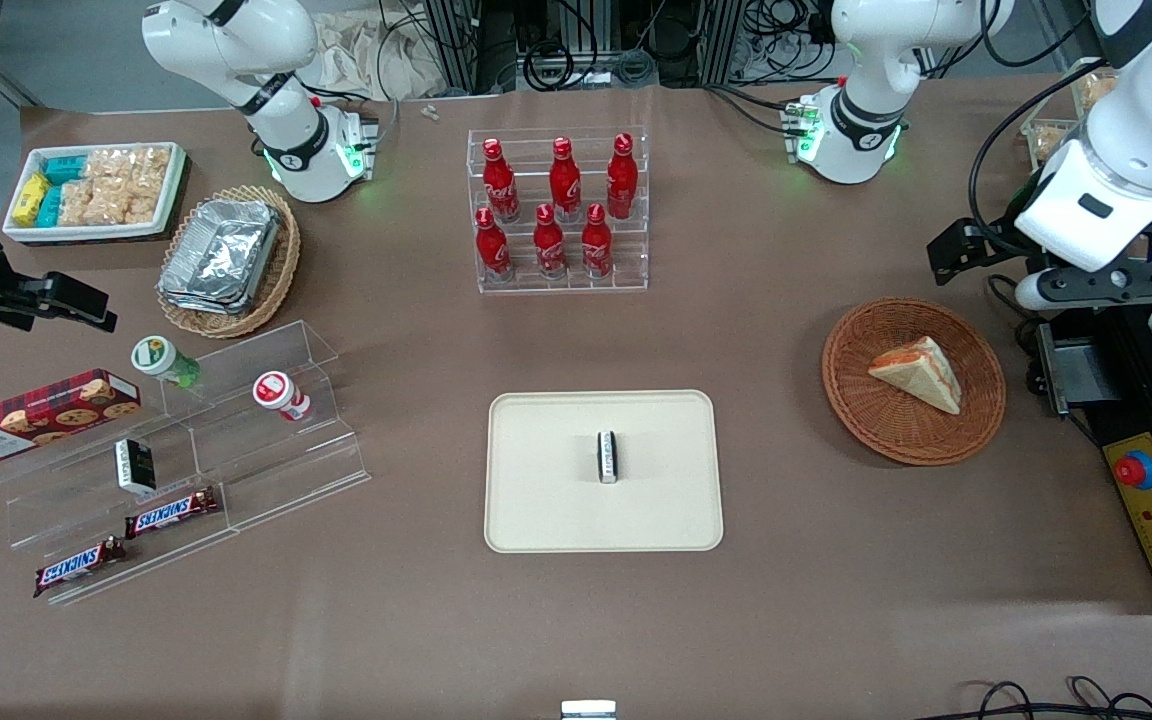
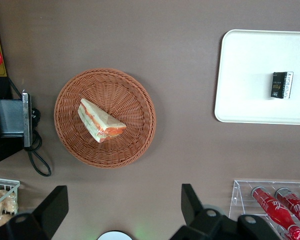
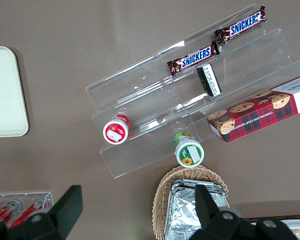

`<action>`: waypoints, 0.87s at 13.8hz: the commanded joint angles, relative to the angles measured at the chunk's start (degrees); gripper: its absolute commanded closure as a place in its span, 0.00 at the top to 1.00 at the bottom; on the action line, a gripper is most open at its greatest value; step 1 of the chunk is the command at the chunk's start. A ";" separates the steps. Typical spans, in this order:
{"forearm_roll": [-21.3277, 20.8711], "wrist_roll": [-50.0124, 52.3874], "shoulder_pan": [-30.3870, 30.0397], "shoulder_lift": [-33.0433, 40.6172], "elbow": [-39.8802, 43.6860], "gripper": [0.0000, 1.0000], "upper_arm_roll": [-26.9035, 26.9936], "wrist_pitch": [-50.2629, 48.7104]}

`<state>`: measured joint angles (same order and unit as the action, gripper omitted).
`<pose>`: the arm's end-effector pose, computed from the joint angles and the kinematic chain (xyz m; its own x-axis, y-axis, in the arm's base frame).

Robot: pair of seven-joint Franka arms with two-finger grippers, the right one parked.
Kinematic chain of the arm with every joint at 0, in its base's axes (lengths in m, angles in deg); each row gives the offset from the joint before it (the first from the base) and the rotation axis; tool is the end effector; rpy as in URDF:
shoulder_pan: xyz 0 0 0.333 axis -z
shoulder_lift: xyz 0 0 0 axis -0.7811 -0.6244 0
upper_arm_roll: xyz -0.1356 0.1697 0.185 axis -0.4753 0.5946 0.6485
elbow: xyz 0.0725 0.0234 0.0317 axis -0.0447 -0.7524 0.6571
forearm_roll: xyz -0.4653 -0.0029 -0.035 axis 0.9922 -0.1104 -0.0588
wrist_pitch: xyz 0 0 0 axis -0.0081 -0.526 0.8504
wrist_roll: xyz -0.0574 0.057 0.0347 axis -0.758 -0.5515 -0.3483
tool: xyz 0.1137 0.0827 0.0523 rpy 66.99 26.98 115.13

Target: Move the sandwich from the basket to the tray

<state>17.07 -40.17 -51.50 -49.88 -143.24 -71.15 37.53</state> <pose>0.6086 -0.1211 0.5563 0.9977 0.0411 -0.0547 0.0403 -0.9991 -0.0154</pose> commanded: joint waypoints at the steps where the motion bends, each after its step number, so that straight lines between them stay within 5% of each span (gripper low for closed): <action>1: 0.36 0.85 0.76 0.75 -0.15 1.00 0.74 -0.50; 12: -0.25 3.12 -1.78 0.66 -0.85 1.00 0.92 -5.31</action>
<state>17.00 -39.35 -51.99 -49.88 -143.29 -70.52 35.06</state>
